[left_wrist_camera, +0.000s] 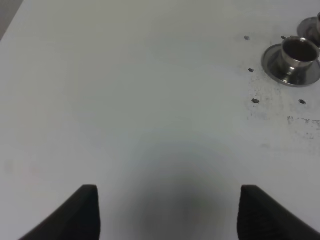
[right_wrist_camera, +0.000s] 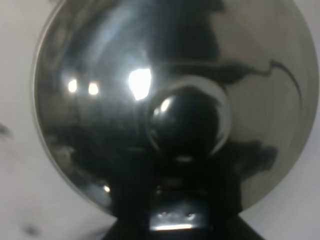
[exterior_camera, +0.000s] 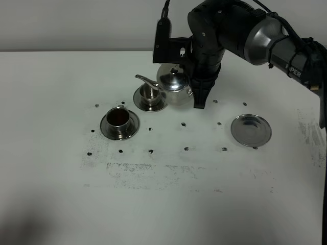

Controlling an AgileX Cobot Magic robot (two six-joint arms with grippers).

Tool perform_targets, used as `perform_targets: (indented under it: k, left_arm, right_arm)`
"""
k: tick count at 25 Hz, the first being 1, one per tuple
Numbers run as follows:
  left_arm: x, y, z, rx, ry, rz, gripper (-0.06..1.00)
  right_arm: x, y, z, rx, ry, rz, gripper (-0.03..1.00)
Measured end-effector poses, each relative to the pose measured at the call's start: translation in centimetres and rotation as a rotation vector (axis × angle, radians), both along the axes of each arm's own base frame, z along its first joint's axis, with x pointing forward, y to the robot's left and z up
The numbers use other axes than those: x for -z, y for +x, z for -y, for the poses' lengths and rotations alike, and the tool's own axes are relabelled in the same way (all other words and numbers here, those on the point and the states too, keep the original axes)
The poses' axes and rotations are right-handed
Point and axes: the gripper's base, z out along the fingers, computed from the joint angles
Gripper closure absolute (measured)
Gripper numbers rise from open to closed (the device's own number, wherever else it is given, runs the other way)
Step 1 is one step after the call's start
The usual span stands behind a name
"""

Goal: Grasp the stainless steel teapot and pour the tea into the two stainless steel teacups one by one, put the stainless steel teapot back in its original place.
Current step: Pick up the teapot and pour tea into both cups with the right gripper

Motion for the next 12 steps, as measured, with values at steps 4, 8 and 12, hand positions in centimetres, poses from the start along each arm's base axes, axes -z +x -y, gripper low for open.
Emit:
perform_targets:
  k: [4, 8, 12]
  left_arm:
    - [0.0, 0.0, 0.0, 0.0, 0.0, 0.0, 0.38]
    - [0.0, 0.0, 0.0, 0.0, 0.0, 0.0, 0.38]
    - [0.0, 0.0, 0.0, 0.0, 0.0, 0.0, 0.38]
  right_arm:
    - [0.3, 2.7, 0.7, -0.027, -0.043, 0.051, 0.79]
    - [0.9, 4.2, 0.7, -0.06, -0.101, 0.073, 0.79]
    - [2.0, 4.6, 0.7, -0.13, -0.164, 0.054, 0.79]
